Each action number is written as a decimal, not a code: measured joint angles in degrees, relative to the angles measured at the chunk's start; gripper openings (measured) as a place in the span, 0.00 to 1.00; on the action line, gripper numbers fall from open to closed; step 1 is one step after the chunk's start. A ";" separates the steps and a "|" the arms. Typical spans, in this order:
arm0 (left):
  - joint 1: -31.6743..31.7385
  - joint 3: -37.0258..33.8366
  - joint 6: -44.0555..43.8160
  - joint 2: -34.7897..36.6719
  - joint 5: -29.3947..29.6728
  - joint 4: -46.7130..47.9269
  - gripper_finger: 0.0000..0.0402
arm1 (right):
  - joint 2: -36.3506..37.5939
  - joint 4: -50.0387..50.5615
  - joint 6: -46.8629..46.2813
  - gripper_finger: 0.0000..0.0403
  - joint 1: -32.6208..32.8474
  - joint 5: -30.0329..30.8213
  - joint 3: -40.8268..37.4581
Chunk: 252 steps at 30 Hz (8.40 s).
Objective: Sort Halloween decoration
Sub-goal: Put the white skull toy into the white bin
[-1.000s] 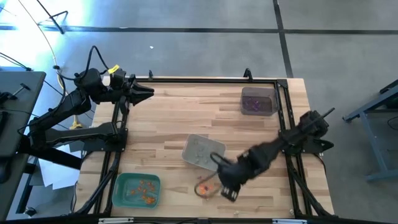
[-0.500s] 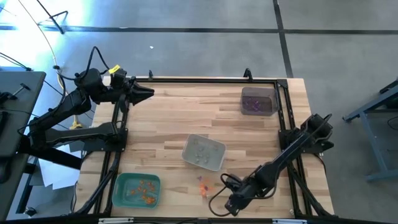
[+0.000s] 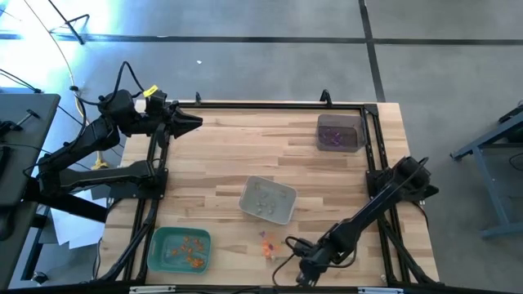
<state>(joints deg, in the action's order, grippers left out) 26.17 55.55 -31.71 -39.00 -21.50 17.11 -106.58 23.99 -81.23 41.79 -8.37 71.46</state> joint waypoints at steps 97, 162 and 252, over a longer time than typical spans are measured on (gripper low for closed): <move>0.03 0.00 0.86 0.00 0.02 2.79 0.19 | -9.42 1.59 9.21 0.06 1.81 -4.35 0.02; 0.04 0.00 0.84 0.01 0.02 2.77 0.19 | 16.82 14.10 11.22 0.00 -1.20 12.98 0.04; 0.04 0.02 1.93 0.00 4.11 2.70 0.19 | 10.20 24.00 33.76 0.23 -29.97 -8.55 13.27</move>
<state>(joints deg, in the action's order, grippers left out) 26.22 55.57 -29.78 -39.00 -17.39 19.81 -96.38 47.99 -47.47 11.82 -16.92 84.73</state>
